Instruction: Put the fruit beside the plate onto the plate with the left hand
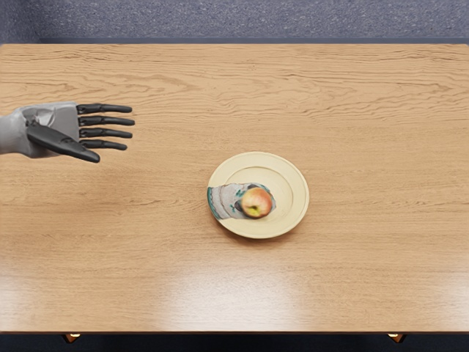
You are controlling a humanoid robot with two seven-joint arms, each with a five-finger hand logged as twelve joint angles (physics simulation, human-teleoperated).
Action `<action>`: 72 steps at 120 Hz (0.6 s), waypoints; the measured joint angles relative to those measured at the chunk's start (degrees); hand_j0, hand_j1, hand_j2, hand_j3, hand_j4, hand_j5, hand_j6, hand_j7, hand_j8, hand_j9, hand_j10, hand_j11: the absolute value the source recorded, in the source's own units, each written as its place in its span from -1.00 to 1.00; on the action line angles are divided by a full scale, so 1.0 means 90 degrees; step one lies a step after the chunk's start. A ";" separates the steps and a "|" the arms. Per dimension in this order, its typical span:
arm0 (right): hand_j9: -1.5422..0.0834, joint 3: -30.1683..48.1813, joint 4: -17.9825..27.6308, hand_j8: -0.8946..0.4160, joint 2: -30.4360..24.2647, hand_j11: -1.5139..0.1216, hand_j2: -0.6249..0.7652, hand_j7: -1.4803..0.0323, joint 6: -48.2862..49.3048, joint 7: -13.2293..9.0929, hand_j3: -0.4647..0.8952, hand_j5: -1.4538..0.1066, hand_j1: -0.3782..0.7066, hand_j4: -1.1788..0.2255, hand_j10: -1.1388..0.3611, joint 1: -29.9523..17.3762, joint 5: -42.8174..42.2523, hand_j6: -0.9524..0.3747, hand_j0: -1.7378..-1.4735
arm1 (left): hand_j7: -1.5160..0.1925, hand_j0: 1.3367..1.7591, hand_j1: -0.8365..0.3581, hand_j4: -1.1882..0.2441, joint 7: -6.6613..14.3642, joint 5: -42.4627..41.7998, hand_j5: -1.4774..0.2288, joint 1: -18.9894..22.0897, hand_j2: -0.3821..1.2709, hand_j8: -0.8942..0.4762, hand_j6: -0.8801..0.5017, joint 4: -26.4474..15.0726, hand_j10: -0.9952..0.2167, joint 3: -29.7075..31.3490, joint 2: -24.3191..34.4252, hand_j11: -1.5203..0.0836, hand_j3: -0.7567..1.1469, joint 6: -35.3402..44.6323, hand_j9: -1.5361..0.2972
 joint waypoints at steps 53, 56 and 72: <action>0.84 0.0001 0.0000 0.31 0.0000 0.80 -0.11 0.90 0.0000 0.0000 -0.32 0.81 -0.87 0.63 0.47 0.0000 0.0000 0.38 -0.40 | 0.39 0.52 0.47 0.30 0.0000 -0.0007 0.34 0.0000 -0.47 -0.07 -0.09 0.0011 0.22 -0.0005 0.0000 0.48 -0.20 -0.0001 0.31; 0.84 0.0001 0.0000 0.31 0.0000 0.80 -0.11 0.90 0.0000 0.0000 -0.32 0.81 -0.87 0.63 0.47 0.0000 0.0000 0.38 -0.40 | 0.39 0.52 0.47 0.30 0.0000 -0.0007 0.34 0.0000 -0.47 -0.07 -0.09 0.0011 0.22 -0.0005 0.0000 0.48 -0.20 -0.0001 0.31; 0.84 0.0001 0.0000 0.31 0.0000 0.80 -0.11 0.90 0.0000 0.0000 -0.32 0.81 -0.87 0.63 0.47 0.0000 0.0000 0.38 -0.40 | 0.39 0.52 0.47 0.30 0.0000 -0.0007 0.34 0.0000 -0.47 -0.07 -0.09 0.0011 0.22 -0.0005 0.0000 0.48 -0.20 -0.0001 0.31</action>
